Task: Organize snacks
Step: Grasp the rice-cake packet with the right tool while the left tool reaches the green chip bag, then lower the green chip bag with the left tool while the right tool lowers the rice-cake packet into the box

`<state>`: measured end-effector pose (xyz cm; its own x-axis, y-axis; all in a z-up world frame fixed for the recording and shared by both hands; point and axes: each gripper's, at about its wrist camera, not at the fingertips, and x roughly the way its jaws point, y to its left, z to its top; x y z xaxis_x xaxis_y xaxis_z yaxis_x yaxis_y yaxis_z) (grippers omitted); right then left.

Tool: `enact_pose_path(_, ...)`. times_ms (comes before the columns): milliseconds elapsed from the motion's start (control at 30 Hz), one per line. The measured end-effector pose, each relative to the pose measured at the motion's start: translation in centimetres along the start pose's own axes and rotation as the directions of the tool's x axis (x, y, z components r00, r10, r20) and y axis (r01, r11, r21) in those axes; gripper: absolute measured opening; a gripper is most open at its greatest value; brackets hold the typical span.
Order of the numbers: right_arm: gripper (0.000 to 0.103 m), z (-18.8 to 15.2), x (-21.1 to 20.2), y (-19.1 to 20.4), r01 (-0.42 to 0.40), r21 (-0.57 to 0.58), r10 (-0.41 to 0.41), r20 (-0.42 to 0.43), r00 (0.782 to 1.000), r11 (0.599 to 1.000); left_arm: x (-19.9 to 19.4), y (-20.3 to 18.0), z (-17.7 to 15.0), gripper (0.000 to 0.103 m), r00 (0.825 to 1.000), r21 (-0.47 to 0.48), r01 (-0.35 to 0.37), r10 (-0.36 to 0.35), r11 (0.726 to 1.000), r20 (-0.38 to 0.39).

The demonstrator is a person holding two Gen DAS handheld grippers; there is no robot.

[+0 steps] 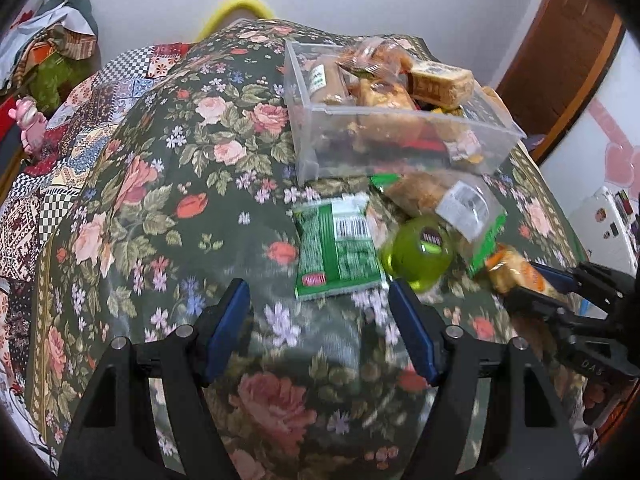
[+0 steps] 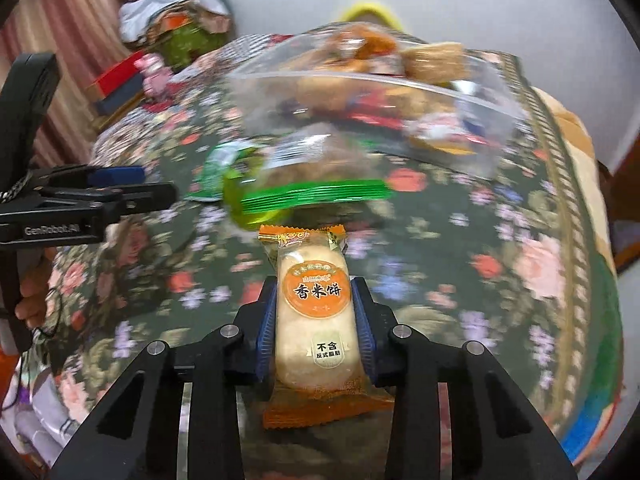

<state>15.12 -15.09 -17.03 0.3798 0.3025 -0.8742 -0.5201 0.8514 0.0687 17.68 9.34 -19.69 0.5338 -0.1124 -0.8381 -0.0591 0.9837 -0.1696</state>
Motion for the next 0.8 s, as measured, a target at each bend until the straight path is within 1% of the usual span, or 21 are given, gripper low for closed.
enact_pose_path(133, 0.032, 0.2, -0.4, -1.9, 0.035, 0.052, -0.035, 0.013, 0.999, 0.998, 1.0, 0.0, 1.4, 0.072, 1.0, -0.018, 0.011, -0.011, 1.0, 0.007)
enact_pose_path(267, 0.032, 0.7, -0.6, -2.7, 0.055, 0.076, -0.058, 0.031, 0.998, 0.996, 2.6, -0.5, 2.4, 0.072, 1.0, 0.004, 0.001, -0.001, 1.0, 0.001)
enact_pose_path(400, 0.032, 1.0, -1.0, -3.4, 0.066, 0.086, -0.07, 0.046, 0.996, 0.994, 4.5, -0.7, 2.8, 0.07, 1.0, 0.026, -0.025, 0.025, 0.999, -0.01)
enact_pose_path(433, 0.032, 1.0, -1.1, -3.6, 0.069, 0.087, -0.073, 0.05, 0.996, 0.994, 4.9, -0.5, 2.9, 0.07, 0.999, 0.024, -0.031, 0.031, 0.999, -0.014)
enact_pose_path(533, 0.032, 1.3, -1.2, -4.3, 0.07, 0.099, -0.076, 0.056, 0.996, 0.993, 6.3, 0.1, 3.0, 0.07, 0.999, -0.003, -0.021, 0.021, 1.0, -0.041)
enact_pose_path(600, 0.032, 1.5, -1.2, -4.7, 0.071, 0.109, -0.078, 0.061, 0.995, 0.992, 6.4, 0.1, 2.9, 0.069, 1.0, 0.0, -0.02, 0.02, 1.0, -0.022)
enact_pose_path(633, 0.032, 1.6, -1.3, -4.8, 0.072, 0.113, -0.079, 0.063, 0.995, 0.991, 6.4, 0.0, 2.9, 0.063, 1.0, 0.009, -0.019, 0.019, 1.0, -0.015)
enact_pose_path(667, 0.032, 1.7, -1.3, -5.1, 0.072, 0.119, -0.08, 0.066, 0.995, 0.99, 6.4, -0.1, 2.9, 0.055, 1.0, 0.016, -0.009, 0.009, 1.0, -0.01)
enact_pose_path(700, 0.032, 1.8, -1.3, -5.2, 0.071, 0.124, -0.08, 0.069, 0.994, 0.99, 6.3, -0.2, 2.9, 0.05, 1.0, 0.02, 0.005, -0.005, 1.0, -0.011)
enact_pose_path(733, 0.032, 1.9, -1.4, -5.3, 0.071, 0.128, -0.08, 0.072, 0.994, 0.989, 6.2, -0.3, 2.9, 0.046, 1.0, 0.024, 0.017, -0.016, 1.0, -0.013)
enact_pose_path(800, 0.032, 2.1, -1.6, -5.4, 0.071, 0.135, -0.083, 0.081, 0.993, 0.988, 6.0, -0.4, 2.9, 0.044, 1.0, 0.037, 0.015, -0.015, 0.999, -0.007)
